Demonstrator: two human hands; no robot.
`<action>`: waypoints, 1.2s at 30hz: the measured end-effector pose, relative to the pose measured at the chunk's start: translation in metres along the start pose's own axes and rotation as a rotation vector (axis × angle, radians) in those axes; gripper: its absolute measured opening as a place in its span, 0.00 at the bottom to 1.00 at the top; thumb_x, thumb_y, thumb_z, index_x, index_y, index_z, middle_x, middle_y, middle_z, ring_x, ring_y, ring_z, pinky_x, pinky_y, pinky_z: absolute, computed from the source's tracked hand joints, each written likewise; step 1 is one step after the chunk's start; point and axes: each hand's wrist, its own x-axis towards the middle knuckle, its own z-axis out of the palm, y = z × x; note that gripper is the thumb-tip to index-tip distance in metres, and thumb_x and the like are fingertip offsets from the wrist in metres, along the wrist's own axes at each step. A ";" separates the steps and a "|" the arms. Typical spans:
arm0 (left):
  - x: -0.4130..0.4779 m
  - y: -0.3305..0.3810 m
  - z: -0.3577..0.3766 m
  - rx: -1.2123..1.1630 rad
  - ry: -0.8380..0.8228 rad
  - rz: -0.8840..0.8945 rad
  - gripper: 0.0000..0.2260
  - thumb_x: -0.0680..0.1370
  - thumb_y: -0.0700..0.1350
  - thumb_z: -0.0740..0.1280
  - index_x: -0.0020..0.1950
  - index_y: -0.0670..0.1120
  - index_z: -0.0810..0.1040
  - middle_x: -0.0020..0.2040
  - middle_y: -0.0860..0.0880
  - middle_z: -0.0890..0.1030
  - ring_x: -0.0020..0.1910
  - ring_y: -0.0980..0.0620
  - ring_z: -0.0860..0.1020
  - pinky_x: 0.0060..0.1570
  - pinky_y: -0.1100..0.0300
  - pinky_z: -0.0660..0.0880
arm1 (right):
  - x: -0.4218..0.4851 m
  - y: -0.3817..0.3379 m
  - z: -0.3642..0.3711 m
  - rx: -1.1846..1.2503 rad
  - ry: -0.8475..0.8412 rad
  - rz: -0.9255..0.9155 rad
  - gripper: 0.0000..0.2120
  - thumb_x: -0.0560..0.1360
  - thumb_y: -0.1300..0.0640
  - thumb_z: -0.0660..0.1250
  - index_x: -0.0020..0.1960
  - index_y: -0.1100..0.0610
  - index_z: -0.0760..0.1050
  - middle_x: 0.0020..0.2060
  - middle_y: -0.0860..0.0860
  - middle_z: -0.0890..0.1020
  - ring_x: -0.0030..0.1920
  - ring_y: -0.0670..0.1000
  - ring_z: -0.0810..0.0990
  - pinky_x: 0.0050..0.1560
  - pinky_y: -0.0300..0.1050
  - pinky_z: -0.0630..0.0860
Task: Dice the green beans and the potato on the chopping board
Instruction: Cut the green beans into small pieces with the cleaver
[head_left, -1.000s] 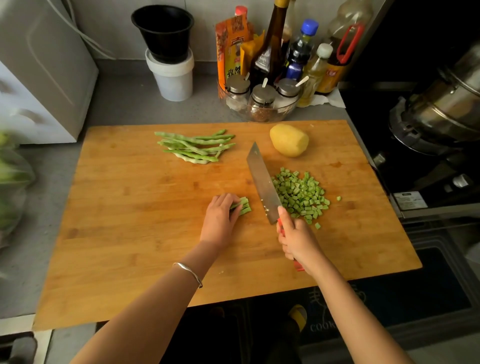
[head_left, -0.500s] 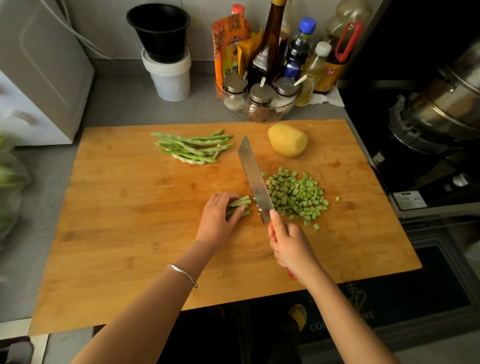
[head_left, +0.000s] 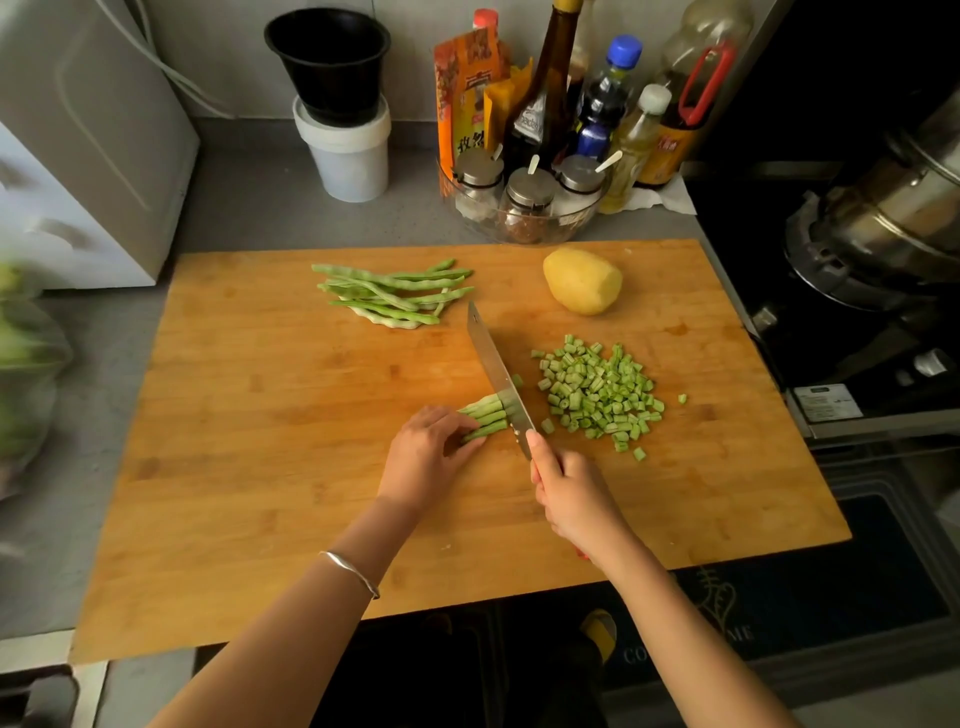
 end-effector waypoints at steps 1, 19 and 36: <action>0.000 0.001 0.000 -0.006 -0.008 0.008 0.10 0.72 0.52 0.72 0.45 0.46 0.82 0.43 0.50 0.81 0.43 0.51 0.78 0.42 0.56 0.76 | 0.000 0.000 0.001 -0.004 0.001 -0.001 0.26 0.78 0.34 0.54 0.34 0.54 0.69 0.19 0.45 0.67 0.22 0.47 0.65 0.27 0.42 0.60; 0.015 0.011 0.004 0.017 -0.114 -0.110 0.19 0.73 0.49 0.73 0.62 0.47 0.78 0.55 0.50 0.79 0.44 0.49 0.79 0.44 0.56 0.78 | -0.003 0.002 -0.006 -0.016 -0.011 -0.002 0.25 0.79 0.36 0.54 0.35 0.55 0.69 0.19 0.45 0.67 0.21 0.45 0.65 0.27 0.42 0.61; 0.032 0.006 0.012 0.005 -0.149 -0.025 0.18 0.71 0.53 0.73 0.60 0.51 0.79 0.54 0.52 0.80 0.52 0.49 0.76 0.50 0.50 0.75 | -0.001 0.013 -0.028 -0.020 0.050 0.011 0.26 0.79 0.36 0.54 0.35 0.55 0.70 0.19 0.45 0.67 0.21 0.45 0.64 0.27 0.42 0.60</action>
